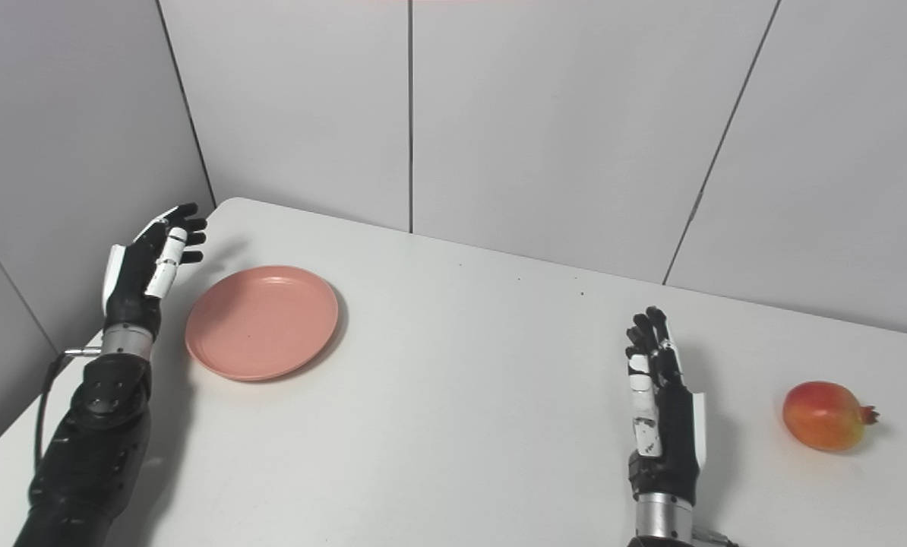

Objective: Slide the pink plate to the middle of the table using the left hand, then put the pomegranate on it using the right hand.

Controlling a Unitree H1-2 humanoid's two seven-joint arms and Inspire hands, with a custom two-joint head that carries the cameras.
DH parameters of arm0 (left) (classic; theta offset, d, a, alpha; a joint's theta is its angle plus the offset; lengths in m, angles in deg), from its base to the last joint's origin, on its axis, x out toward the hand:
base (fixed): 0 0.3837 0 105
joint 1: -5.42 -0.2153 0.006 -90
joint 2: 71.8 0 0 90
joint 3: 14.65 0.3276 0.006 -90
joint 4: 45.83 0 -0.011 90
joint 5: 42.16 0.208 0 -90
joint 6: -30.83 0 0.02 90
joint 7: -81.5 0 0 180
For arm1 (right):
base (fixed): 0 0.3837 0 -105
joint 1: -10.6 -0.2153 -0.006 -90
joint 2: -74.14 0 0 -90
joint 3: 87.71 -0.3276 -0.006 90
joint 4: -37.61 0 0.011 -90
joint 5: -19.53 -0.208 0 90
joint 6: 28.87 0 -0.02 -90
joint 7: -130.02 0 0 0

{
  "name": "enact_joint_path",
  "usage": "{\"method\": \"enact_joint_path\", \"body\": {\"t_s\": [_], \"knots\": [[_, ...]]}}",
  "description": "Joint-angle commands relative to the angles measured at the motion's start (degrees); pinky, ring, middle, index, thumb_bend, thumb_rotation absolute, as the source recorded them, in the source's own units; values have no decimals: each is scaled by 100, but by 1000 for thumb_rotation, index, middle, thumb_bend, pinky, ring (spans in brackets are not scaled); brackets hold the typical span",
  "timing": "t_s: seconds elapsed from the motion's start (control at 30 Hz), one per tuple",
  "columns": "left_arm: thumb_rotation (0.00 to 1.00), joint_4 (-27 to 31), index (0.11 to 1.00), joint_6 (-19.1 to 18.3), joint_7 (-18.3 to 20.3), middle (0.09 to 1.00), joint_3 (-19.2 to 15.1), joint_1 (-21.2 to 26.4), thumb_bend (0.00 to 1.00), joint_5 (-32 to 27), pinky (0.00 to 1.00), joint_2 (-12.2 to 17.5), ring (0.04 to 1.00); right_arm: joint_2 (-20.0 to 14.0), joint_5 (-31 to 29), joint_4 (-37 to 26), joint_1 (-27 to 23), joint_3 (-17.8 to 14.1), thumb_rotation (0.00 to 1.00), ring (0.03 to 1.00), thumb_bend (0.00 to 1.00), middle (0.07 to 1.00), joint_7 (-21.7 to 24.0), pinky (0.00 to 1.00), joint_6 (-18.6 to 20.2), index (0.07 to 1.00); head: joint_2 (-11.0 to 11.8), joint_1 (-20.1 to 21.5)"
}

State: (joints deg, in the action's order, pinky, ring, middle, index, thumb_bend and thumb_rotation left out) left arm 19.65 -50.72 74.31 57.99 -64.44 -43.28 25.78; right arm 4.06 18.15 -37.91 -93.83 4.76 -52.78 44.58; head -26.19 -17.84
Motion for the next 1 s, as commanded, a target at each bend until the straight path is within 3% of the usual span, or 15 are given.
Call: {"method": "enact_joint_path", "body": {"t_s": [0.0,0.1,0.3,0.53,0.97], "knots": [[885,38,785,232,78,791,25,195,284,-48,745,157,787,-116,-15,276,329,-85,871,910,509,910,53,922,-211,916,-11,-9],[946,-53,803,175,171,816,56,218,290,-117,798,135,817,-102,-39,289,324,-101,857,909,510,910,48,923,-236,915,-13,-13],[895,-286,794,179,257,818,3,312,282,-393,814,-7,829,-119,-29,253,332,-84,869,915,527,915,51,939,-163,922,-17,-18],[933,-877,795,539,523,818,-31,451,283,-826,812,-83,826,-121,-76,275,324,-92,861,914,521,916,66,936,-213,923,-36,-24],[933,-854,794,379,814,809,-155,495,298,-1500,787,-348,803,-159,-49,238,312,-63,887,922,522,923,77,959,-136,929,-39,-30]]}}
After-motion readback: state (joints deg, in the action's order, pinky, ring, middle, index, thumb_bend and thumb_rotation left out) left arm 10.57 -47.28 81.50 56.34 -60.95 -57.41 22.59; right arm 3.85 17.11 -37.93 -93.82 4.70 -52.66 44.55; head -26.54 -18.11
